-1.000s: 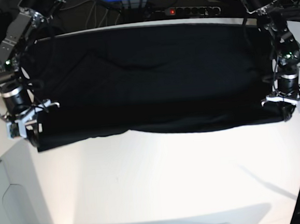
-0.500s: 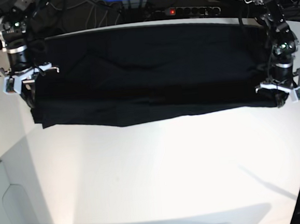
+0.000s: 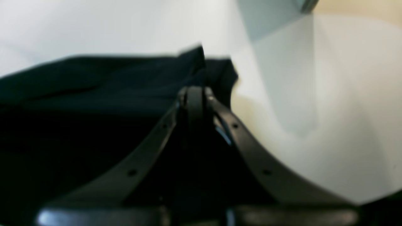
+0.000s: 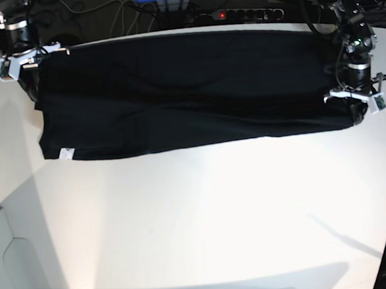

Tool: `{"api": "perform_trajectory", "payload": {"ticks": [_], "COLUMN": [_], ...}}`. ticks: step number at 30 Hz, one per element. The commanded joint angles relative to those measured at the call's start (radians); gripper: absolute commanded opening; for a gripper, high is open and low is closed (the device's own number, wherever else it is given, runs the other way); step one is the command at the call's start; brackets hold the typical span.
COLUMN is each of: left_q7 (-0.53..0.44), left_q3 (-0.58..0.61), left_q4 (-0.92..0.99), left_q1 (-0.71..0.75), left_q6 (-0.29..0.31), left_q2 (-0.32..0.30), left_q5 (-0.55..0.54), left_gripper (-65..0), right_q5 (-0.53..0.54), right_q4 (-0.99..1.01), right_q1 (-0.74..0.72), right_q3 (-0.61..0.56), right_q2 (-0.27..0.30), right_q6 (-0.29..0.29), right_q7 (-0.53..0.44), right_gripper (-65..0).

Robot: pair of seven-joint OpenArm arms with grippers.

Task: Fold the T-shirt properly
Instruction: 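Drag the shirt back toward the robot base with both grippers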

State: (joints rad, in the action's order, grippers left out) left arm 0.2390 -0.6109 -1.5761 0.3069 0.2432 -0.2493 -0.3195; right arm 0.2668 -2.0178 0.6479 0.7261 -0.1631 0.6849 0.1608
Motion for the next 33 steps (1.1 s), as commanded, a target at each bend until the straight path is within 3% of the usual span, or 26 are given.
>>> {"api": "perform_trajectory", "payload": {"ticks": [1,11,16,21,26,33], "left_q7": [-0.045,-0.050,-0.050,-0.051,-0.051,-0.051], "left_q3": [-0.007,-0.007,-0.007,-0.007,-0.005,-0.007], "left_q4": [-0.019,-0.013,-0.013,0.006,0.021,-0.028], "left_q1": [-0.001,-0.001,-0.001,-0.002,-0.010,0.002], "left_q6": [-0.002,-0.002,-0.002,-0.002,-0.002,-0.002], "left_q2": [-0.015,-0.015,-0.018,-0.015,-0.015,-0.020], "left_q5": [-0.007,-0.007,-0.007,-0.007,-0.007,-0.007], "left_gripper": [-65.0,-65.0,-65.0,-65.0,-65.0,-65.0], "right_q5": [0.030,0.038,0.044,0.157,0.156,0.151], "right_q4": [-0.019,-0.016,-0.014,-0.016,-0.013,0.012], "right_q1": [0.022,0.151,0.157,0.220,0.252,0.197], "right_q3": [0.003,-0.110,-0.072,-0.066,-0.081,-0.058], "right_q2": [0.006,0.006,0.006,0.006,0.006,0.006], "right_q6": [0.013,0.013,0.013,0.013,0.013,0.013], "right_q7": [-0.033,-0.034,-0.034,-0.042,-0.099,-0.093], "right_gripper": [-65.0,-65.0,-65.0,-65.0,-65.0,-65.0]}}
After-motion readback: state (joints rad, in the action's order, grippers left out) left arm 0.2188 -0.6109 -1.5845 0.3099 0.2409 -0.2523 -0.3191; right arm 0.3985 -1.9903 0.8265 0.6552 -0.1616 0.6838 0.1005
